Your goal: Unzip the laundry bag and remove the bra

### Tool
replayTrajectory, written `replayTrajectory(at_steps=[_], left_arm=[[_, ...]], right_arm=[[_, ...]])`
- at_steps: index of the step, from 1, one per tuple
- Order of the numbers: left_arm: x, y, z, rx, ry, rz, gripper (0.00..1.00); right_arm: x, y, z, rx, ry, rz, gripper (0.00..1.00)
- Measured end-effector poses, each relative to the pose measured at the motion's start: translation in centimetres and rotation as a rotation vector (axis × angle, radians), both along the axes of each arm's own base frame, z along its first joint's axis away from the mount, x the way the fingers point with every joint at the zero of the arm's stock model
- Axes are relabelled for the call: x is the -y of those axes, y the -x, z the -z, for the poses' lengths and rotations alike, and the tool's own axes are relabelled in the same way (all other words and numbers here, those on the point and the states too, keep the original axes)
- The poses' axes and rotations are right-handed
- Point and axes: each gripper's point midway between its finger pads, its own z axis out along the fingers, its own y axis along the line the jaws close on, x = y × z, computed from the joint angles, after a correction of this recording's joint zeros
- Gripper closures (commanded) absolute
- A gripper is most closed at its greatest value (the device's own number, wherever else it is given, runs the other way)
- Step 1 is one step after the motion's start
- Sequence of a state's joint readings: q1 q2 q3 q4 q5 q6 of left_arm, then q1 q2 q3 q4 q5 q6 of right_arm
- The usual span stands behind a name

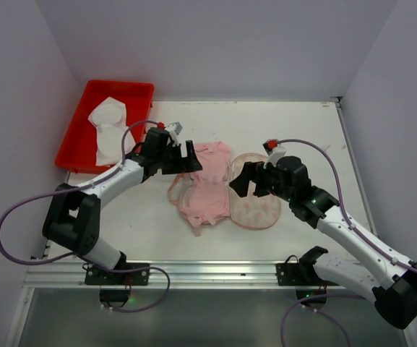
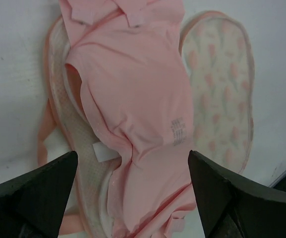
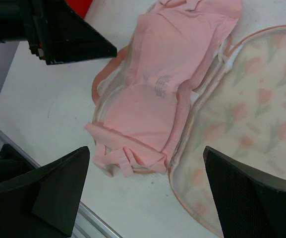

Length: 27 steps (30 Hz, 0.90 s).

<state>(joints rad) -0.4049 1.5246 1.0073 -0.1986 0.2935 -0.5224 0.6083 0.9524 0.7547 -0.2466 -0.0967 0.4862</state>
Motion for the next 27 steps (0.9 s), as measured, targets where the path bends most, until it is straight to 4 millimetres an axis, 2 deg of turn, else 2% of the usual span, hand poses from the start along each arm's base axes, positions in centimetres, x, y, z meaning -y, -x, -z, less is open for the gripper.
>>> replayTrajectory(at_steps=[3, 9, 15, 22, 27], left_arm=[[1.0, 1.1, 2.3, -0.073, 0.001, -0.006, 0.08], [3.8, 1.7, 4.0, -0.108, 0.009, 0.022, 0.19], [4.2, 1.7, 6.4, -0.160, -0.016, 0.006, 0.20], [3.4, 1.8, 6.4, -0.155, -0.066, -0.030, 0.19], [2.2, 1.6, 4.3, -0.103, -0.092, -0.080, 0.20]], right_arm=[[0.2, 0.2, 0.4, -0.006, -0.002, 0.004, 0.01], [0.3, 0.4, 0.2, 0.002, -0.013, 0.007, 0.01], [0.5, 0.5, 0.0, 0.016, -0.021, 0.013, 0.01], [0.4, 0.4, -0.1, 0.019, -0.025, 0.014, 0.01], [0.4, 0.4, 0.0, 0.017, -0.027, 0.016, 0.01]])
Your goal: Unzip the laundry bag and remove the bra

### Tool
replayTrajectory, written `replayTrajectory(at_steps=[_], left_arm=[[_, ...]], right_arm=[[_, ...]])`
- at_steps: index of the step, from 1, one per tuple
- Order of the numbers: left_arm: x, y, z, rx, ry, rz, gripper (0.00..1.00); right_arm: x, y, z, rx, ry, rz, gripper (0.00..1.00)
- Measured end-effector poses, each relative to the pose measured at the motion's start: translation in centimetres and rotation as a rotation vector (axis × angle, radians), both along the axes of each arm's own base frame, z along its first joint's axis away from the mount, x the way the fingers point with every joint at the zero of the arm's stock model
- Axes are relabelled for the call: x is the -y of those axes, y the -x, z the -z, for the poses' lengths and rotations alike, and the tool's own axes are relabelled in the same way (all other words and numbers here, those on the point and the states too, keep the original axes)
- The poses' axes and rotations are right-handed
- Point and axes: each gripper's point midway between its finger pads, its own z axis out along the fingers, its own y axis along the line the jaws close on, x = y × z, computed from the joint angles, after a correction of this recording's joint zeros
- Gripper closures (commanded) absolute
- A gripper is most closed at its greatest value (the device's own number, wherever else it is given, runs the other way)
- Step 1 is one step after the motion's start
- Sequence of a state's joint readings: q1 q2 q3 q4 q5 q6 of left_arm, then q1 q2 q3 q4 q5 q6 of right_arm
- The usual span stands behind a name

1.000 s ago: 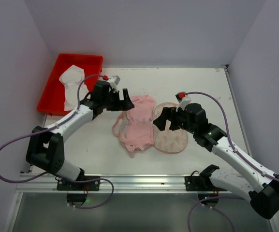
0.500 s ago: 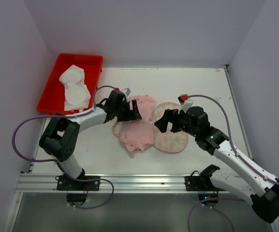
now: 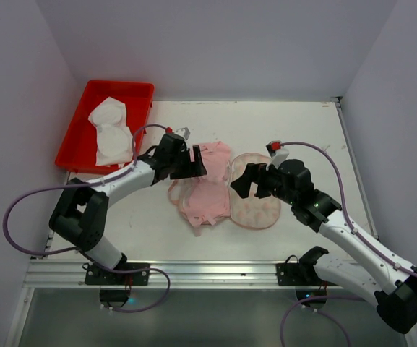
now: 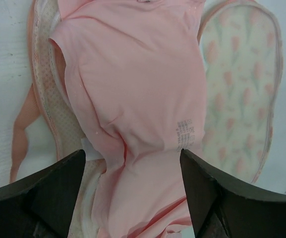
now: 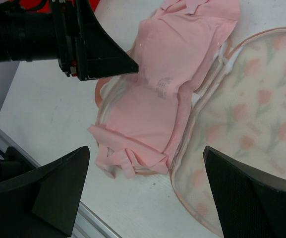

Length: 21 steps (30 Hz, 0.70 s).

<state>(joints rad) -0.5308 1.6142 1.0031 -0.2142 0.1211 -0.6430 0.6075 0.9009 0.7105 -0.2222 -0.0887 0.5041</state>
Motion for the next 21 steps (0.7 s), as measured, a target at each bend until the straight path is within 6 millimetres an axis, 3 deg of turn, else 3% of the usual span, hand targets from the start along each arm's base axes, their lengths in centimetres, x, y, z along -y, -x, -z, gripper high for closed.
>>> replayTrajectory(at_steps=[4, 12, 15, 18, 21], left_arm=[[0.3, -0.1, -0.5, 0.012, 0.015, 0.007, 0.21], [1.6, 0.7, 2.6, -0.070, -0.012, 0.037, 0.27], [2.0, 0.8, 2.5, -0.070, 0.004, 0.043, 0.34], [2.4, 0.9, 2.3, -0.073, 0.018, 0.052, 0.50], [2.9, 1.0, 2.0, -0.067, 0.030, 0.063, 0.55]], right_arm=[[0.0, 0.0, 0.2, -0.002, 0.000, 0.001, 0.01], [0.0, 0.1, 0.4, -0.008, -0.004, 0.003, 0.01], [0.1, 0.2, 0.3, -0.002, -0.012, 0.004, 0.01], [0.2, 0.3, 0.5, -0.005, -0.010, 0.004, 0.01], [0.1, 0.3, 0.6, -0.005, -0.010, 0.004, 0.01]])
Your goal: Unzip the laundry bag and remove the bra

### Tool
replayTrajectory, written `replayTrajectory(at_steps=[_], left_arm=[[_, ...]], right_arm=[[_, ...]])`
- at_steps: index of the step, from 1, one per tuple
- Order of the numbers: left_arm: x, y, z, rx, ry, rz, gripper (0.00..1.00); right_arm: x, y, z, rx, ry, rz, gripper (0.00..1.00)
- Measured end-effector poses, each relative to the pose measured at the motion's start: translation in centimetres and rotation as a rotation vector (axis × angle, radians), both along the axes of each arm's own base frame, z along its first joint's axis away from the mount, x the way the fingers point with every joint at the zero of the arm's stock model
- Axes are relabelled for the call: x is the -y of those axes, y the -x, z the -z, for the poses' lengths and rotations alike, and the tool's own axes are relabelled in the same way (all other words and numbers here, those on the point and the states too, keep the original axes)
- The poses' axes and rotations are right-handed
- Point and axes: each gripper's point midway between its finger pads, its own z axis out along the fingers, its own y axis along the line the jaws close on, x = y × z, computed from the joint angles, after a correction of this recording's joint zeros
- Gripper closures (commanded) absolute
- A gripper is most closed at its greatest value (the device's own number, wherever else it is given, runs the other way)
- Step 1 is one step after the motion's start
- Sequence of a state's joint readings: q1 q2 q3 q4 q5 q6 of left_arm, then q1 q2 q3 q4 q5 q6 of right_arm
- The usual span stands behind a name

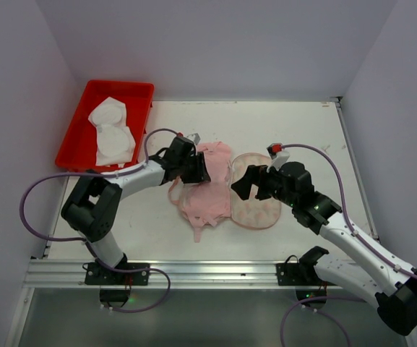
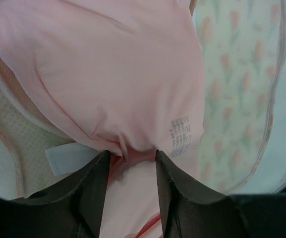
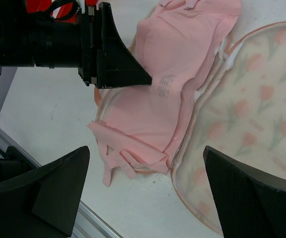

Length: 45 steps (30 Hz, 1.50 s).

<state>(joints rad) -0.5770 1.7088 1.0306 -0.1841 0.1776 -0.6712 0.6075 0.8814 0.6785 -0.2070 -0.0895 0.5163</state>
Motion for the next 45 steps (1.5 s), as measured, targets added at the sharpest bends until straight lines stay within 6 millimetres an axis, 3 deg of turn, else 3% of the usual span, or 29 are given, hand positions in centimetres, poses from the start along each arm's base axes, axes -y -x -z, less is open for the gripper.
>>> replayTrajectory(at_steps=[3, 5, 12, 17, 20, 21, 24, 30, 34, 40, 45], left_arm=[[0.3, -0.1, -0.3, 0.009, 0.010, 0.006, 0.64], [0.6, -0.2, -0.4, 0.013, 0.018, 0.011, 0.64], [1.1, -0.3, 0.8, -0.004, 0.016, 0.022, 0.56], [1.0, -0.3, 1.3, -0.015, 0.006, 0.021, 0.55], [1.0, -0.3, 1.4, -0.016, 0.005, 0.023, 0.68], [1.1, -0.4, 1.4, -0.017, 0.006, 0.022, 0.85], [1.1, -0.4, 1.7, -0.018, 0.001, 0.031, 1.00], [1.3, -0.6, 0.6, 0.023, 0.001, 0.069, 1.00], [1.6, -1.3, -4.0, 0.149, 0.026, 0.115, 1.00], [2.1, -3.3, -16.6, 0.451, 0.089, 0.161, 1.00], [0.2, -4.1, -24.0, 0.635, 0.027, 0.154, 1.00]], right_arm=[[0.0, 0.0, 0.0, 0.000, 0.000, 0.000, 0.01], [0.0, 0.0, 0.0, 0.000, 0.000, 0.000, 0.01], [0.0, 0.0, 0.0, 0.000, 0.001, 0.000, 0.01], [0.0, 0.0, 0.0, 0.002, 0.000, 0.000, 0.01], [0.0, 0.0, -0.1, 0.004, -0.002, 0.000, 0.01], [0.0, 0.0, -0.1, 0.004, -0.002, 0.000, 0.01], [0.0, 0.0, -0.1, 0.004, -0.002, 0.000, 0.01], [0.1, 0.0, -0.3, 0.009, -0.003, 0.004, 0.01], [0.7, 0.2, -1.5, 0.050, -0.019, 0.024, 0.01], [1.7, 0.6, -4.1, 0.133, -0.058, 0.050, 0.01], [2.6, 1.0, -5.7, 0.190, -0.083, 0.080, 0.01]])
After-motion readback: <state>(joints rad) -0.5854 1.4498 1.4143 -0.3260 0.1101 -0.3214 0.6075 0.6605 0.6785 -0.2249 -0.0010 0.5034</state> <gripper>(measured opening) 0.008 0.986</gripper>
